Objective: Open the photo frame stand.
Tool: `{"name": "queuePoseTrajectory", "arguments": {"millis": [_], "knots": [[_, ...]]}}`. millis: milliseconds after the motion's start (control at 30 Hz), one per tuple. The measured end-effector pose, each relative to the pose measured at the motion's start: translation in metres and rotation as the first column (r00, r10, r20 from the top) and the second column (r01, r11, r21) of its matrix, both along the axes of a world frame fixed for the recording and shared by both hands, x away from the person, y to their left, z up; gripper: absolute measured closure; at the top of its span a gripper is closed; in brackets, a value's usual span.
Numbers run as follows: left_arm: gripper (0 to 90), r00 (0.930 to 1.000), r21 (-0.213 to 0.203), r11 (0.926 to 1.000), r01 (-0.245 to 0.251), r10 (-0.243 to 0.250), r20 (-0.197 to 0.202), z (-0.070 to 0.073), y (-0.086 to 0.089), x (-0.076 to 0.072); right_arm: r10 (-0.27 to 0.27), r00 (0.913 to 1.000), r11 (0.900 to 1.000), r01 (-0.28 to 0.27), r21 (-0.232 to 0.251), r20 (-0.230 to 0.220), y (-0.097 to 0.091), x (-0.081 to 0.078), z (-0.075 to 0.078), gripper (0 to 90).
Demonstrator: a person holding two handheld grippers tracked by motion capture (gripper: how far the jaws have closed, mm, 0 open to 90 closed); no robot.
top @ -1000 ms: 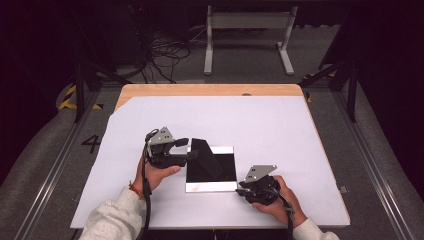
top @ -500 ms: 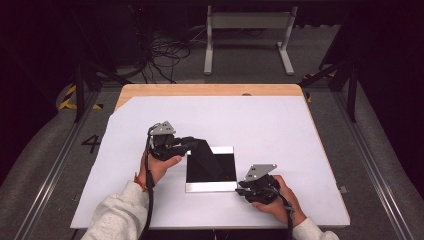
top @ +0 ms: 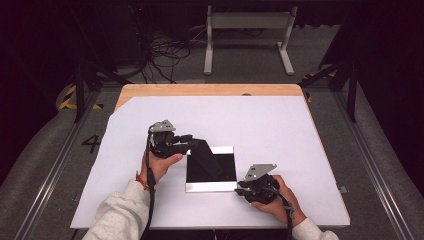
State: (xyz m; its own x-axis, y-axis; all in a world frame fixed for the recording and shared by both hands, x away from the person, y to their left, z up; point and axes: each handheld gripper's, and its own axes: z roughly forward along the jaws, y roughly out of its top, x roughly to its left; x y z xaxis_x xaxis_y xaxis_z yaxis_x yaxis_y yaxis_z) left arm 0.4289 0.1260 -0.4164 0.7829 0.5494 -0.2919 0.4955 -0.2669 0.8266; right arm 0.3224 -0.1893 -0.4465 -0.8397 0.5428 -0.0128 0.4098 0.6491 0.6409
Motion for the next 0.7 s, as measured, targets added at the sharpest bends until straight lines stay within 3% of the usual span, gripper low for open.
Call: {"name": "queuePoseTrajectory", "arguments": {"millis": [33,100,200,400,533,700], "knots": [[58.9,1.0000,0.006,1.0000,0.007,-0.007,-0.004,-0.0002,-0.0016,-0.0007,0.000,1.0000,1.0000,0.000,-0.001,0.000,-0.0001,-0.0001,0.0000,70.6],[59.8,0.9997,-0.024,0.9995,0.023,-0.023,-0.011,-0.0010,-0.0029,-0.0004,0.001,1.0000,1.0000,-0.001,0.002,-0.001,-0.0001,-0.0001,0.0001,70.6],[71.1,1.0000,-0.008,0.9999,0.006,-0.006,0.004,-0.0006,-0.0031,-0.0001,0.000,1.0000,1.0000,0.000,0.000,-0.002,0.0000,0.0000,0.0001,70.7],[75.2,0.9998,-0.054,0.9985,-0.003,0.002,-0.019,0.0006,-0.0012,-0.0007,-0.001,1.0000,1.0000,0.001,0.005,0.000,-0.0002,0.0000,0.0008,70.6],[77.1,0.9998,-0.059,0.9982,0.010,-0.011,-0.017,0.0017,0.0004,-0.0010,0.004,1.0000,0.9999,-0.004,0.011,0.001,-0.0007,-0.0002,0.0013,69.6],[79.9,0.9992,-0.102,0.9945,0.022,-0.025,-0.032,-0.0002,0.0047,0.0006,0.011,0.9999,0.9999,-0.011,0.008,-0.003,-0.0001,-0.0007,0.0007,68.4]]}}
